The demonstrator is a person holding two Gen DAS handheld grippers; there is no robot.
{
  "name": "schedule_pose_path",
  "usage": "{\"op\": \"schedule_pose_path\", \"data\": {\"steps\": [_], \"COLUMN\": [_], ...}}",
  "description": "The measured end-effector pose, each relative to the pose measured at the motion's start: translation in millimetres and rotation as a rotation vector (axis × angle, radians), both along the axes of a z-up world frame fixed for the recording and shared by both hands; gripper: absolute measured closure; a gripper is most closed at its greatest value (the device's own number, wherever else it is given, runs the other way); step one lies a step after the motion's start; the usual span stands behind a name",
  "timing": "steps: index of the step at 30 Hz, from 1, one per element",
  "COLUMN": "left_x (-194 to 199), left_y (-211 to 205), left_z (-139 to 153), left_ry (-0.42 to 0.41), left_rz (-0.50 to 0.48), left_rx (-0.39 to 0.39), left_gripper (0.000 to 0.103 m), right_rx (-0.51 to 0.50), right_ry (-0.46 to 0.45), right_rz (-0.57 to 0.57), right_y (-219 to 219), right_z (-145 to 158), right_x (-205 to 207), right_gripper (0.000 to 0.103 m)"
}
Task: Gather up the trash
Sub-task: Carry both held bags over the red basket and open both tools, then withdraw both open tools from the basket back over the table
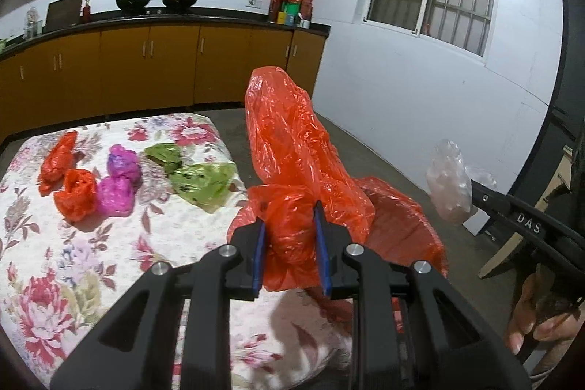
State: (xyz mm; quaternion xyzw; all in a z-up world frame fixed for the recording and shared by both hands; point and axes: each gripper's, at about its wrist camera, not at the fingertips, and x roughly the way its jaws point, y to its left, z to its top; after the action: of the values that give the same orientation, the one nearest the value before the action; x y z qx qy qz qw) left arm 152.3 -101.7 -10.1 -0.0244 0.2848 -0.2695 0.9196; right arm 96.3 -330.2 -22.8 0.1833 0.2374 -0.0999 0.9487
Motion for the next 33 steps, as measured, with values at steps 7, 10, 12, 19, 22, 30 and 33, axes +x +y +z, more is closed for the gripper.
{"op": "schedule_pose_path", "data": {"steps": [7, 10, 12, 19, 22, 30, 33], "left_x": [4.2, 7.5, 9.4, 18.6, 20.8, 22.5, 22.3], "left_y": [-27.7, -39.0, -44.8, -65.3, -65.3, -28.8, -6.5], "left_z": [-8.7, -13.9, -16.1, -28.3, -37.2, -42.4, -40.2], "left_ry": [0.024, 0.037, 0.044, 0.081, 0.099, 0.068, 0.036], "left_rz": [-0.058, -0.080, -0.089, -0.127, -0.120, 0.002, 0.072], "left_rx": [0.005, 0.010, 0.012, 0.012, 0.027, 0.071, 0.099], "left_gripper": [0.079, 0.079, 0.079, 0.066, 0.060, 0.048, 0.042], "right_rx": [0.030, 0.037, 0.044, 0.060, 0.065, 0.030, 0.006], "right_ry": [0.003, 0.004, 0.003, 0.001, 0.001, 0.024, 0.021], "right_rz": [-0.022, -0.028, -0.029, -0.035, -0.045, -0.048, -0.022], "right_y": [-13.5, -17.4, -19.5, -25.5, -29.2, -22.8, -11.4], "right_z": [-0.9, -1.5, -2.6, -5.5, -6.6, -9.9, -5.5], "right_x": [6.3, 8.8, 10.4, 17.2, 14.9, 7.1, 10.9], "right_gripper": [0.083, 0.083, 0.083, 0.071, 0.058, 0.049, 0.047]}}
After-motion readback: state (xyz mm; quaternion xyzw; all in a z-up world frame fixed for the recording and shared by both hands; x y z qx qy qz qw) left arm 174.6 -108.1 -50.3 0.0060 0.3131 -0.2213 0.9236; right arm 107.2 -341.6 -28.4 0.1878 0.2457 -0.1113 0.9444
